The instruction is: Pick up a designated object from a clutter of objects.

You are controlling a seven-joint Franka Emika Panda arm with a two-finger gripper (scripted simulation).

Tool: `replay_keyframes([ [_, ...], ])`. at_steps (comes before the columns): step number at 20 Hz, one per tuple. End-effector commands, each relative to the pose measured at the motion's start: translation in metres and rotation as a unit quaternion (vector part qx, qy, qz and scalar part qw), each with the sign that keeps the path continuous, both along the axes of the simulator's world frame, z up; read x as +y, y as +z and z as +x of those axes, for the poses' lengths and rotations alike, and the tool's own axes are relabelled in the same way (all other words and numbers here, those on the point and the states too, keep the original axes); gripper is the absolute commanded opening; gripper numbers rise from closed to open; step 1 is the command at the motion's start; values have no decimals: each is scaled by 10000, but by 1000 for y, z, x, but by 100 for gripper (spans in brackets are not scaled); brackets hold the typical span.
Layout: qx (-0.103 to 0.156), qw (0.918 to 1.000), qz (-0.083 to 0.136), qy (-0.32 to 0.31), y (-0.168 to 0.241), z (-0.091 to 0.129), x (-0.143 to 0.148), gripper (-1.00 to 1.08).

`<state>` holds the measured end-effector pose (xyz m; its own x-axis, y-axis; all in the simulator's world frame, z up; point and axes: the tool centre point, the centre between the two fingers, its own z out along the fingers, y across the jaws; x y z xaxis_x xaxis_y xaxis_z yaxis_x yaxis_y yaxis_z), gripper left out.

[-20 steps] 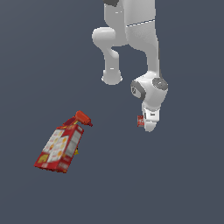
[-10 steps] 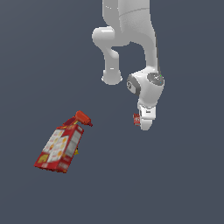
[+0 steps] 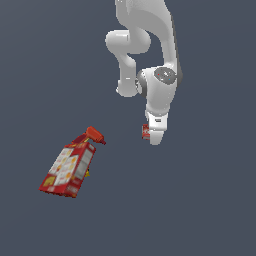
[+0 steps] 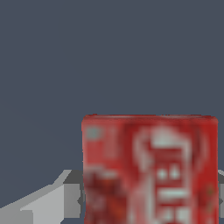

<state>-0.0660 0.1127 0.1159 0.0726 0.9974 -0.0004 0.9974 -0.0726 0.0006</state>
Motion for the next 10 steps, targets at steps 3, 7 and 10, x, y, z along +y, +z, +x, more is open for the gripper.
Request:
replay_keyframes([
  [3, 2, 10000, 16, 5, 37, 9, -34, -100],
  [7, 2, 10000, 27, 8, 72, 19, -67, -100],
  [10, 1, 10000, 31, 8, 100, 27, -92, -100],
])
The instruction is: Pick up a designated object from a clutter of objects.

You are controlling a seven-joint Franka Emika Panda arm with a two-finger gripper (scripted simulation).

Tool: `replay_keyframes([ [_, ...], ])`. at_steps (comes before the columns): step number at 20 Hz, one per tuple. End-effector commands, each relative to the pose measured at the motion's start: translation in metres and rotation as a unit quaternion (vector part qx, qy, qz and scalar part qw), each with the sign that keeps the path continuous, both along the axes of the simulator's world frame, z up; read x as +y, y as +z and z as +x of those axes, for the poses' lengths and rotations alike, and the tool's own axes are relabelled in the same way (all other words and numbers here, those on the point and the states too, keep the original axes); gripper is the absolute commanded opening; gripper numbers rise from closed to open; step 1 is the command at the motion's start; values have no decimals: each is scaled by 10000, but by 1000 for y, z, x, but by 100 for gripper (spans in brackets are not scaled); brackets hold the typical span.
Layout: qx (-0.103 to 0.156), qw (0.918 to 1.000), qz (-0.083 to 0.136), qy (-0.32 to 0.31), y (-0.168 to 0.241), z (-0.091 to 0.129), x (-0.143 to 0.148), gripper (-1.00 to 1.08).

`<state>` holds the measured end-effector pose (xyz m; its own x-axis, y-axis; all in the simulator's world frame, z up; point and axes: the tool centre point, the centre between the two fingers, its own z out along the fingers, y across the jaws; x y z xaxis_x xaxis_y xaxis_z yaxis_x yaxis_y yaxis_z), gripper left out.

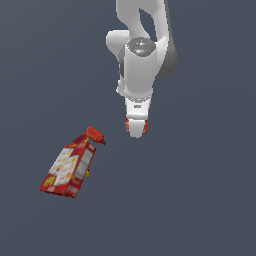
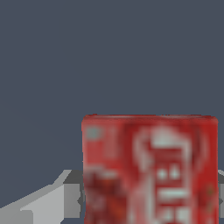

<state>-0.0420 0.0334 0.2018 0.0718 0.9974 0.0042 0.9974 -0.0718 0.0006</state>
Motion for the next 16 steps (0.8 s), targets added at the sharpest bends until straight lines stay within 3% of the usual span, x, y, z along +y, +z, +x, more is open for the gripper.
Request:
replay_keyframes([
  [1, 3, 10000, 8, 4, 23, 6, -22, -100],
  [16, 5, 10000, -13, -9, 149, 45, -141, -100],
])
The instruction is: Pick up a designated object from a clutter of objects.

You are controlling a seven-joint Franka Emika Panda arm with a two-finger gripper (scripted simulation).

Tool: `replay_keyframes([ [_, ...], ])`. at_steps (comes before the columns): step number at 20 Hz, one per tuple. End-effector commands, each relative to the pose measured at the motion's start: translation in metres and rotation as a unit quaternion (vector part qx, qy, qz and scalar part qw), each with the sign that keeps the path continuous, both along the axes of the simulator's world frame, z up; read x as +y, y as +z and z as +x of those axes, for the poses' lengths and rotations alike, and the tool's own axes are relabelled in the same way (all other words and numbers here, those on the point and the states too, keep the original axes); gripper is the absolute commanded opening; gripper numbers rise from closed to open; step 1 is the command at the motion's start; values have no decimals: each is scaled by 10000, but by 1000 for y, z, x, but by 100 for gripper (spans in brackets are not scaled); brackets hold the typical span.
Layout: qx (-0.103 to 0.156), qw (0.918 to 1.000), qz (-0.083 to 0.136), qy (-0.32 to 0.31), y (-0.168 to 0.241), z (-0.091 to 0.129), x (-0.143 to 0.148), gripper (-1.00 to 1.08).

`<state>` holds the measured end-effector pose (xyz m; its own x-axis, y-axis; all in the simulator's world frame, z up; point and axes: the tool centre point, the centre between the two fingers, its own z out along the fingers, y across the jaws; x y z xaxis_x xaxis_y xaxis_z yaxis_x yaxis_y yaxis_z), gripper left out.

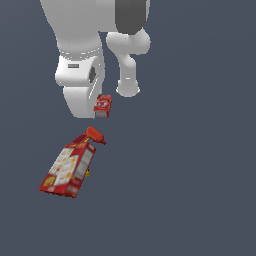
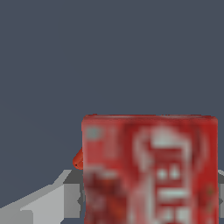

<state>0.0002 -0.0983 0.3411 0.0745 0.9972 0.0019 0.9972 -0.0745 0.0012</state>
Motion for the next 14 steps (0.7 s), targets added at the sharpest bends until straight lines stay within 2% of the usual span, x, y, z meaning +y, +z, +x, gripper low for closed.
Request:
replay_keyframes([
  [1, 7, 10000, -4, 4, 16, 5, -15, -100],
  [7, 8, 10000, -8, 2, 40, 15, -38, -100],
  [14, 7, 10000, -11, 1, 53, 20, -50, -100],
])
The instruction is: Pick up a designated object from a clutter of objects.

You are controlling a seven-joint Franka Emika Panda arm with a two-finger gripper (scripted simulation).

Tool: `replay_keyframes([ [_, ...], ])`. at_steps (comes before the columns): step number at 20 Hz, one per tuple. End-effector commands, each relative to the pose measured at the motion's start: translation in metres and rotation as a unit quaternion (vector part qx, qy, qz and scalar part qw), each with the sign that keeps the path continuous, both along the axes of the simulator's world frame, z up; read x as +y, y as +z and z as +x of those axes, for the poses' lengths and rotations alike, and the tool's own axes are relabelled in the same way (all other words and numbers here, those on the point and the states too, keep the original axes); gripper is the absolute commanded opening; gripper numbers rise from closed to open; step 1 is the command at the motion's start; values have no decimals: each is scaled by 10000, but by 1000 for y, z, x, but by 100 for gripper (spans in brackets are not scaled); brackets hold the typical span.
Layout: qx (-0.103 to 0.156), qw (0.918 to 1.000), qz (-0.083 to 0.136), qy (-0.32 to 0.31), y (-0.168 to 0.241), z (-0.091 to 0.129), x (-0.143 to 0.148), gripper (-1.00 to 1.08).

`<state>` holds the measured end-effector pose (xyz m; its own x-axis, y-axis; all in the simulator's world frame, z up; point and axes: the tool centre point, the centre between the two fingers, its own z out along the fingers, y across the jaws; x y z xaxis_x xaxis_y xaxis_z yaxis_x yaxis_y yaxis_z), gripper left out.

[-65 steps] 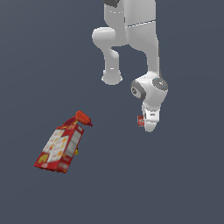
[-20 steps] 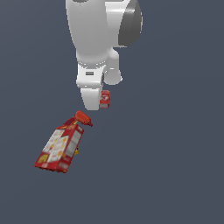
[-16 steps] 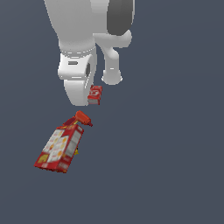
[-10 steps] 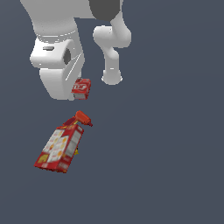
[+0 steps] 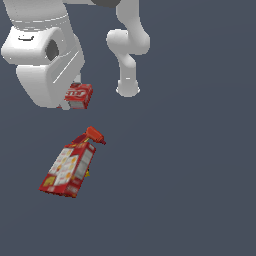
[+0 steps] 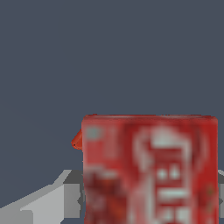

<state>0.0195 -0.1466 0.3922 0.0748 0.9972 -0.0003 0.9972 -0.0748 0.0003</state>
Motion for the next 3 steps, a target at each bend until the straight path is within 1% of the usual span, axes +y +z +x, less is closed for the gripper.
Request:
replay_keyframes([
  [1, 2, 10000, 0, 3, 3, 1, -2, -100],
  [3, 2, 10000, 0, 3, 3, 2, -3, -100],
])
